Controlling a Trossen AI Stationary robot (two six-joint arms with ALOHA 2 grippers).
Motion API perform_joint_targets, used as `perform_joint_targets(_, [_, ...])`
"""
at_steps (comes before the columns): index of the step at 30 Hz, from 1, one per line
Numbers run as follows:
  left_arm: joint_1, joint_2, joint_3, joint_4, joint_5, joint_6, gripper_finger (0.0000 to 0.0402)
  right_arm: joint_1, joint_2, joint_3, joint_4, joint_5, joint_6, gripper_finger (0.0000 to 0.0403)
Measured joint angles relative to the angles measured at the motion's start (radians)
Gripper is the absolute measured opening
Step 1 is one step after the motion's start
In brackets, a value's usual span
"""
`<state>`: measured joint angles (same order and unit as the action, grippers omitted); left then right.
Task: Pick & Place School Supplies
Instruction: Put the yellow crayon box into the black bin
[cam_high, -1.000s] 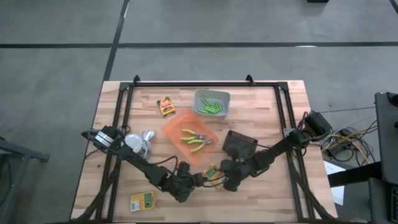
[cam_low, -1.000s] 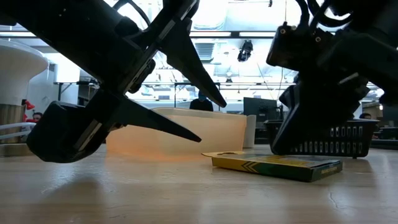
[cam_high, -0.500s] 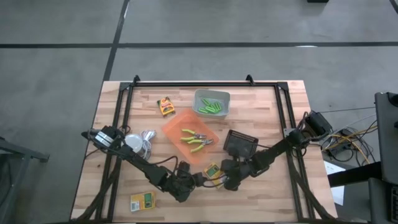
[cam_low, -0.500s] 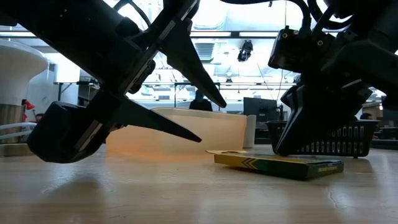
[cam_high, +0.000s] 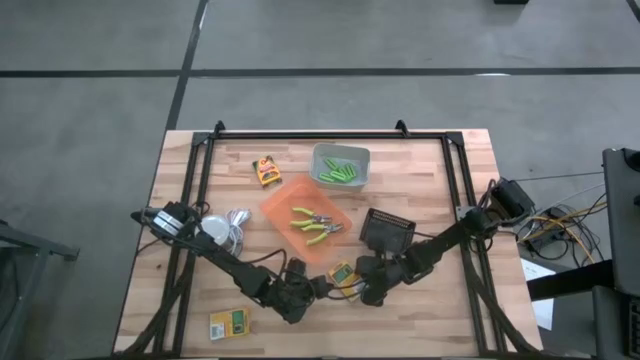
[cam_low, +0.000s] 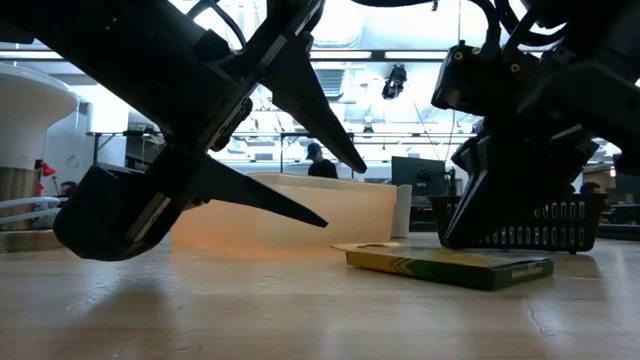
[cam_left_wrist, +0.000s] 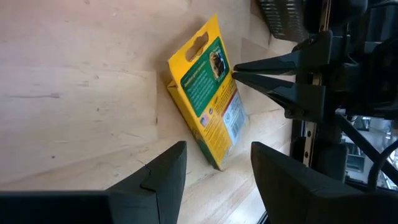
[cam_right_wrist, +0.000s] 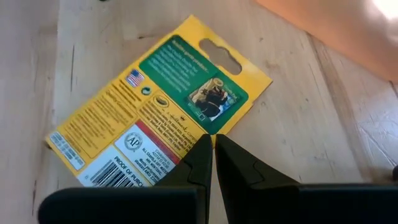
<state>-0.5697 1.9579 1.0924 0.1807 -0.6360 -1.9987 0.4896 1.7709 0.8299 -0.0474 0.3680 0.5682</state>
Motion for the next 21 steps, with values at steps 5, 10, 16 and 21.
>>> perform_joint_targets(5, [0.000,0.000,0.000,0.001,0.000,0.000,0.0186,0.000,-0.072,-0.001,0.003,0.059,-0.011,0.0018])
perform_joint_targets(10, [0.000,0.000,0.000,0.001,0.000,0.000,0.0186,0.001,-0.203,-0.001,-0.104,0.074,-0.001,0.0018])
perform_joint_targets(16, [0.000,0.000,0.000,-0.003,0.000,0.001,0.0186,0.003,-0.340,0.000,-0.452,0.074,0.102,0.0018])
perform_joint_targets(21, [0.002,0.000,-0.001,-0.005,0.000,0.007,0.0186,0.000,-0.359,-0.004,-0.522,0.048,0.125,0.0018])
